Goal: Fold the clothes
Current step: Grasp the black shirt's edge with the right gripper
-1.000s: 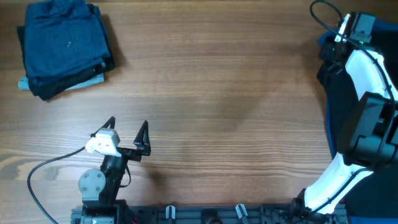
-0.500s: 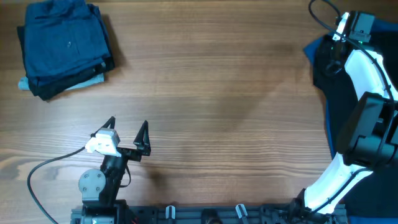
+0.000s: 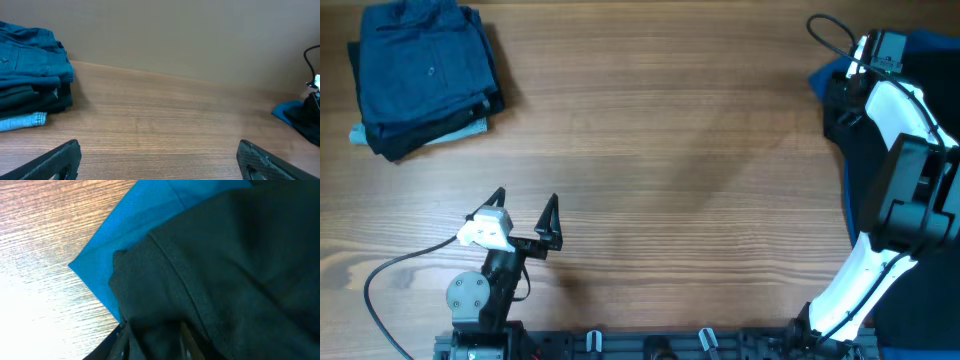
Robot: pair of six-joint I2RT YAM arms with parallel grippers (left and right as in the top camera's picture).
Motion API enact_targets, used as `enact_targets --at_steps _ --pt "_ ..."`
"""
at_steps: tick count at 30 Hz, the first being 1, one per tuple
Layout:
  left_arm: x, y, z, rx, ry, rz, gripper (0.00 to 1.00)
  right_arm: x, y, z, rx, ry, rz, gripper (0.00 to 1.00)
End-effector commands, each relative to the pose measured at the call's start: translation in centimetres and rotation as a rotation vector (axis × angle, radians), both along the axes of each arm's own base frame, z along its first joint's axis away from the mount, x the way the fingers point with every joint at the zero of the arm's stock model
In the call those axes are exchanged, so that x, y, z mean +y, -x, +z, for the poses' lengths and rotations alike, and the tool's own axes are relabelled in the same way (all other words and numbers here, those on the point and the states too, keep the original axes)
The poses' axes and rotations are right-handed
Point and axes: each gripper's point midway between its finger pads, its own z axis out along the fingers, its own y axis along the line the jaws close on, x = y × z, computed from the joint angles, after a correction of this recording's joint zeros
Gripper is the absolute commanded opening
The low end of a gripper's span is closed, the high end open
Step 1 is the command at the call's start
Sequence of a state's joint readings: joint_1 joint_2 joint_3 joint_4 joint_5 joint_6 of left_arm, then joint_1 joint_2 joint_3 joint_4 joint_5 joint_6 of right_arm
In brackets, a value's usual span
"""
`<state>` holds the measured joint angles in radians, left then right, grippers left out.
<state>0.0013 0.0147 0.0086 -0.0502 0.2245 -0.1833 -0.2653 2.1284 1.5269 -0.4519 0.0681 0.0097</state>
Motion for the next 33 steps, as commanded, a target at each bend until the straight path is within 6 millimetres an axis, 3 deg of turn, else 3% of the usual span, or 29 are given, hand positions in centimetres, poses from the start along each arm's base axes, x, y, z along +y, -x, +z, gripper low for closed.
enact_targets --at_steps 1,6,11,19,25,28,33 --pt "0.3 0.0 -0.1 -0.004 -0.022 0.014 1.00 -0.2 -0.1 -1.2 0.029 0.017 0.002 0.27" --pt "0.3 0.0 -0.1 -0.004 -0.022 0.014 1.00 -0.1 0.2 -2.3 0.058 0.021 0.026 0.42" --pt "0.3 0.0 -0.1 -0.003 -0.022 0.014 1.00 -0.1 0.4 -3.1 0.074 0.018 0.027 0.42" --pt "0.3 0.0 -0.1 -0.004 -0.022 0.014 1.00 0.0 0.0 -2.5 0.049 0.008 0.022 0.10" --pt "0.3 0.0 -0.1 -0.004 -0.022 0.014 1.00 0.5 -0.6 -0.2 -0.010 -0.021 0.016 0.04" --pt "0.3 0.0 -0.1 -0.004 -0.022 0.014 1.00 2.1 -1.4 2.2 -0.080 -0.100 0.054 0.04" --pt "0.3 0.0 -0.1 -0.004 -0.022 0.014 1.00 4.2 -2.1 10.1 -0.254 -0.175 0.113 0.04"
